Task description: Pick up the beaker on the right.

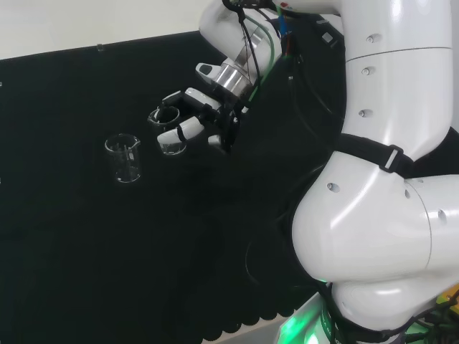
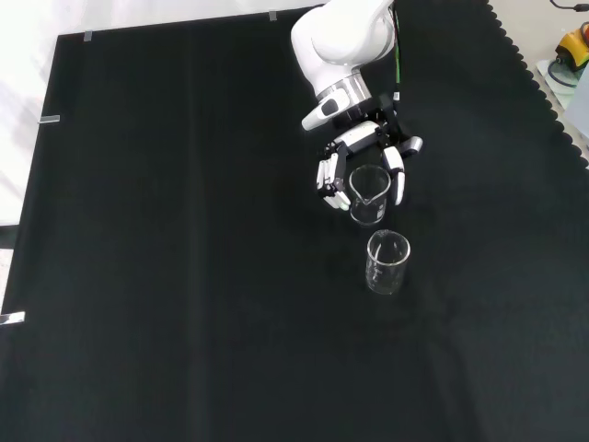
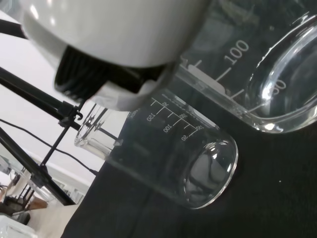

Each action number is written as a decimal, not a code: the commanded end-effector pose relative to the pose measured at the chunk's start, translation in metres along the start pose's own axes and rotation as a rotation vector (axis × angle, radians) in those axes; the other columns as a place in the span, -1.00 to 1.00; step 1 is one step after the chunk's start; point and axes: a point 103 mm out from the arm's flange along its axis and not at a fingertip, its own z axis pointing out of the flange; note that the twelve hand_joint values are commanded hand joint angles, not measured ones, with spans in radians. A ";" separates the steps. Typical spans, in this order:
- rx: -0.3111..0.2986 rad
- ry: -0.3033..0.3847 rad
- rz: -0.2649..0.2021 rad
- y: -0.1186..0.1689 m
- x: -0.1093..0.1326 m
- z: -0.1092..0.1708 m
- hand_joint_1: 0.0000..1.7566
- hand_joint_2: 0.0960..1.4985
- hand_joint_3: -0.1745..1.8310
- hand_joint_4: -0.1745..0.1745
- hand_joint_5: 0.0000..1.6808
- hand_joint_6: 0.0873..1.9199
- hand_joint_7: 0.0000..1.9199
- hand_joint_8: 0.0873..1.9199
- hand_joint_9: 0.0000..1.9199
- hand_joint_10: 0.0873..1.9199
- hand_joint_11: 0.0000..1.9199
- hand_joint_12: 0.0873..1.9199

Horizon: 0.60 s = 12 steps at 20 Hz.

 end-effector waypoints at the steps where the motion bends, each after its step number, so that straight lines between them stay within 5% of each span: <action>1: 0.016 -0.020 -0.007 0.002 0.005 -0.003 0.64 -0.45 0.10 -1.00 0.46 -0.17 0.58 -0.72 0.28 -0.07 -0.11 -0.07; 12: 0.068 -0.066 -0.002 0.001 0.016 -0.014 0.64 -0.45 0.10 -1.00 0.47 -0.18 0.58 -0.73 0.29 -0.07 -0.10 -0.07</action>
